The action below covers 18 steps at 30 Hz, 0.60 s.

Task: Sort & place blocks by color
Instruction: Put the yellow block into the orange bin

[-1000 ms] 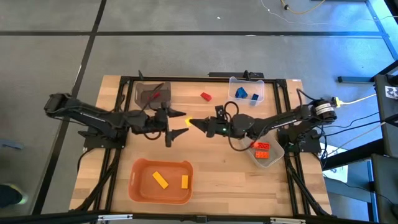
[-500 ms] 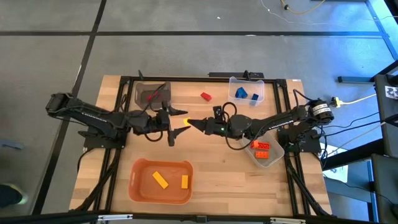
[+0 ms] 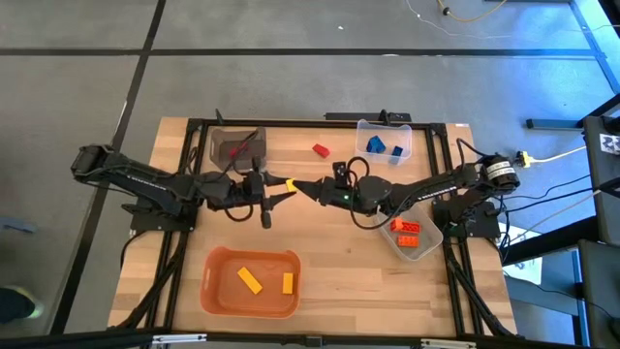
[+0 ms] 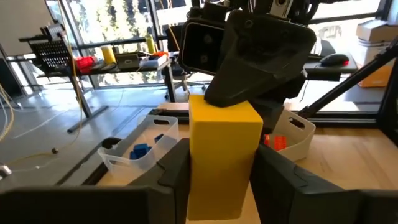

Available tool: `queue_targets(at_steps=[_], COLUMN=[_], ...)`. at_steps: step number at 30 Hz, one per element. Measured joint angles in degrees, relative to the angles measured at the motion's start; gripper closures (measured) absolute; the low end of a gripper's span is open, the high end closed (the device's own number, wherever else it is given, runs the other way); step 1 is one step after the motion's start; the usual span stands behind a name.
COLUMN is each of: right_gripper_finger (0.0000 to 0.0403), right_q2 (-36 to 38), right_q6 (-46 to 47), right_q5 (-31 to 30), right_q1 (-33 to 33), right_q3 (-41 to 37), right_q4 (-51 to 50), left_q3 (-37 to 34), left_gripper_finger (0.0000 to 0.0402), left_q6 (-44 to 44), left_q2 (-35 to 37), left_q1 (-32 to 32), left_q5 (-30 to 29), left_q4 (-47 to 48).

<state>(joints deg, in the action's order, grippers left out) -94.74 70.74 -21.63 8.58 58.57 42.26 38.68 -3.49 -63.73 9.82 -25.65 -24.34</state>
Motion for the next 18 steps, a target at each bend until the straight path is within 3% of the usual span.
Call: queue_targets(at_steps=[6, 13, 18], right_gripper_finger=[0.0319, 0.0316, 0.0311], right_q2=[3.2, 12.7, 18.9], right_q6=[-4.2, -9.6, -13.2], right_q5=[2.5, 7.8, 12.2], right_q1=[-1.4, -5.8, -7.2], right_q3=[-0.1, -0.1, -0.1], right_q4=[-7.7, -33.1, -51.4], left_q3=[0.0, 0.0, 0.0], left_gripper_finger=[0.0284, 0.0284, 0.0284], left_q6=[2.2, 9.3, 15.5], left_q2=[6.5, 18.7, 24.6], left_q1=[-0.1, -0.9, -0.9], left_q5=[-1.0, 0.3, 6.8], left_q4=[10.4, 23.6, 26.8])
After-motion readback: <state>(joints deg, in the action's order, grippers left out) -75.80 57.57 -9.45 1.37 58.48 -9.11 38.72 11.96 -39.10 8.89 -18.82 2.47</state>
